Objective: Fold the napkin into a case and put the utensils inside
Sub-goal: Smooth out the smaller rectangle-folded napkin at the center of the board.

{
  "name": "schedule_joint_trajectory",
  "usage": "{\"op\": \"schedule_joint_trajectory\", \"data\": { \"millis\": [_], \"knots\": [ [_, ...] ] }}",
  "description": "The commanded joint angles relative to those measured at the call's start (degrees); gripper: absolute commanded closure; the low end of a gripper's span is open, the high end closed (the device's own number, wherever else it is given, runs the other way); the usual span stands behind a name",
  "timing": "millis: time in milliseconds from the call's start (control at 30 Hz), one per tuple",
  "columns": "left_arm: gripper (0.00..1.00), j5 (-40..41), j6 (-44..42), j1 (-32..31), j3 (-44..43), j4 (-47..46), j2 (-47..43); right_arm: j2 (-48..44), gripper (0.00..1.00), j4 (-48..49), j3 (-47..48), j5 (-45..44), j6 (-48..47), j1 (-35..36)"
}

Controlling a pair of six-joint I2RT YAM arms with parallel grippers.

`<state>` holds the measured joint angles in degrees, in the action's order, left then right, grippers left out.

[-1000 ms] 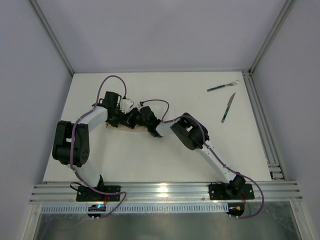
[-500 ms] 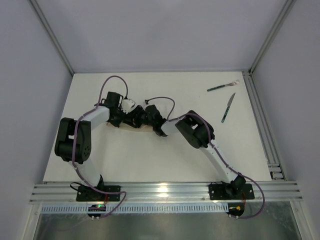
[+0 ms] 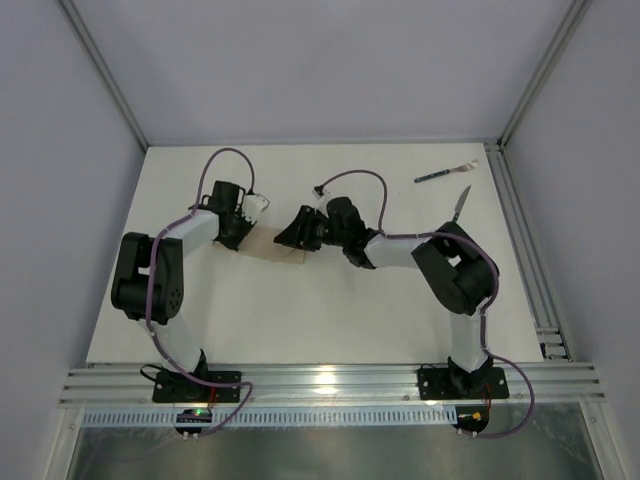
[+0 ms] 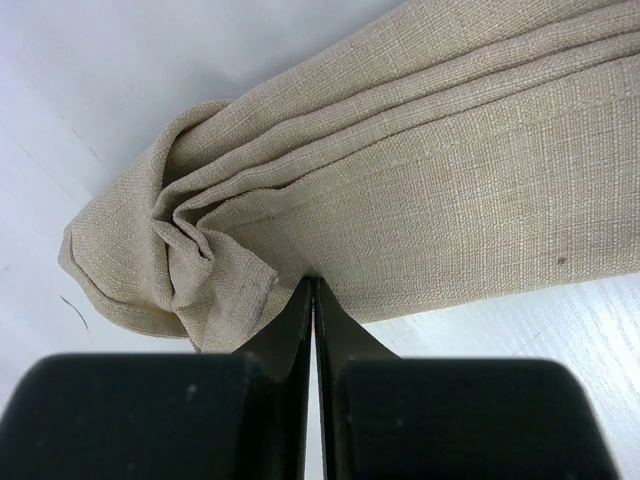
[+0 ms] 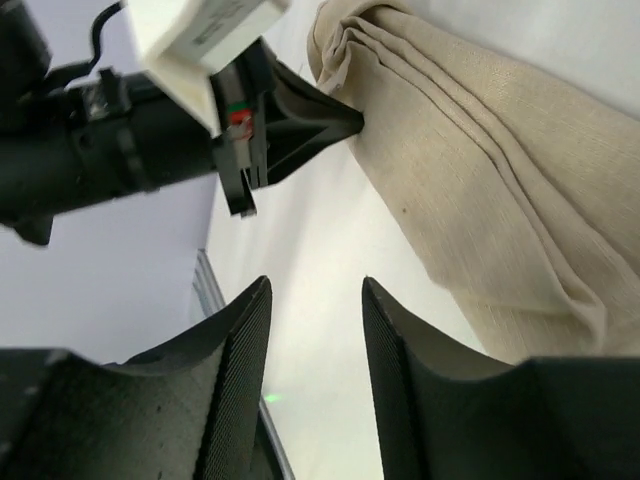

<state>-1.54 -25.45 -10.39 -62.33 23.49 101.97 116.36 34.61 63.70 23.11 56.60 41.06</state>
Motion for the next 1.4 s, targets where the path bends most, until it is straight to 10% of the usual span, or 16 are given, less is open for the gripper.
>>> {"op": "schedule_joint_trajectory", "data": {
  "millis": [0,400,1000,1367],
  "knots": [
    [1.0,0.1,0.6,0.7,1.0,0.0,3.1,-9.7,0.53,-12.8,-1.7,-1.1,-17.0,-2.0],
    [1.0,-0.1,0.7,0.6,0.6,0.4,3.1,-4.2,0.42,-28.6,9.7,0.4,-40.2,-5.2],
    [1.0,0.3,0.8,0.7,-0.3,1.0,3.2,6.6,0.49,-33.0,17.9,6.9,-42.7,-5.3],
    [1.0,0.7,0.8,0.7,-0.7,2.7,2.4,6.9,0.89,-36.0,18.7,9.7,-44.1,-5.2]
  ]
}}
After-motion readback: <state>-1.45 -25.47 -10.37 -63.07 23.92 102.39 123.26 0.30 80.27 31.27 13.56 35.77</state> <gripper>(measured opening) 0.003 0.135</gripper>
